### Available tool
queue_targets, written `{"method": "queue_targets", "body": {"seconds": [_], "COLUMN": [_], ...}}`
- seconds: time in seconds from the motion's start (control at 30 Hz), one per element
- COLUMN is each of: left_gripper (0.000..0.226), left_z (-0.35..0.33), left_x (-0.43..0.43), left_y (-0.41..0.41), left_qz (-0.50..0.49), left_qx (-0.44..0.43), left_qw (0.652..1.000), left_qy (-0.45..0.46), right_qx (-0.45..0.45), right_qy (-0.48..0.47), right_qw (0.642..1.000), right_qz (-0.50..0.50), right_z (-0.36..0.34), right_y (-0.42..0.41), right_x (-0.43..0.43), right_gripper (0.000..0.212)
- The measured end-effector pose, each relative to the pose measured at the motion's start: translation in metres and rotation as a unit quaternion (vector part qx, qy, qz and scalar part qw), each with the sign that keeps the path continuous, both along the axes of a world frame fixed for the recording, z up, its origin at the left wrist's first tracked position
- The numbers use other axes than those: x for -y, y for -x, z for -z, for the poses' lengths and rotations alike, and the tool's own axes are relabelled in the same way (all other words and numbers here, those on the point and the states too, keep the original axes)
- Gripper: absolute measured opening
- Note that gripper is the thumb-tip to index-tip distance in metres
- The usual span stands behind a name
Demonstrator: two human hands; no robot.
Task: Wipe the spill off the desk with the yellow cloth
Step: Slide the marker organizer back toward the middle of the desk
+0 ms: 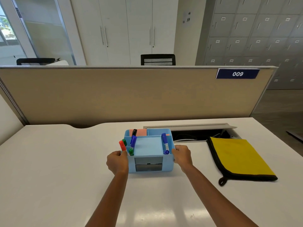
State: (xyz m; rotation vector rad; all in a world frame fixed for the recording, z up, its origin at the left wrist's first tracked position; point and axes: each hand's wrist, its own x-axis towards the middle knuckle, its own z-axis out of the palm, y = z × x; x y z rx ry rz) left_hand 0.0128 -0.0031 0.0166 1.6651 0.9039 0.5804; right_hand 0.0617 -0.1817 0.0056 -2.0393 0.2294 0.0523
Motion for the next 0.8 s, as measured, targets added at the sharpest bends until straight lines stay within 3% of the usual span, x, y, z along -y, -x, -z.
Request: {"method": "queue_targets", "body": {"seconds": [0.2,0.6,0.67,0.73,0.8], "left_gripper": [0.013,0.037,0.039,0.044,0.05], "left_z": [0.002,0.024,0.033,0.041,0.054], "left_x": [0.003,0.02,0.025,0.033,0.04], "left_y": [0.004,0.033,0.04,0.05,0.061], "left_qz": [0.0,0.084,0.109,0.137,0.169], "left_qx": [0.004,0.001,-0.005,-0.028,-0.075], "left_qw": [1.0,0.995,0.992,0.986,0.975], "left_qy": [0.004,-0.06,-0.07,-0.09,-0.122], "right_qx": [0.013,0.054,0.05,0.036,0.077], "right_qy": [0.036,0.09,0.125,0.22,0.319], "right_qw": [0.999,0.993,0.989,0.97,0.939], "right_qz": [-0.015,-0.061,-0.055,-0.094,-0.109], "right_z": [0.001,0.02,0.031,0.038,0.049], "right_y": [0.005,0.037,0.043,0.055,0.069], "right_x": [0.0,0.022,0.035,0.049,0.063], "right_gripper": [0.024,0.039,0.044,0.054,0.082]}}
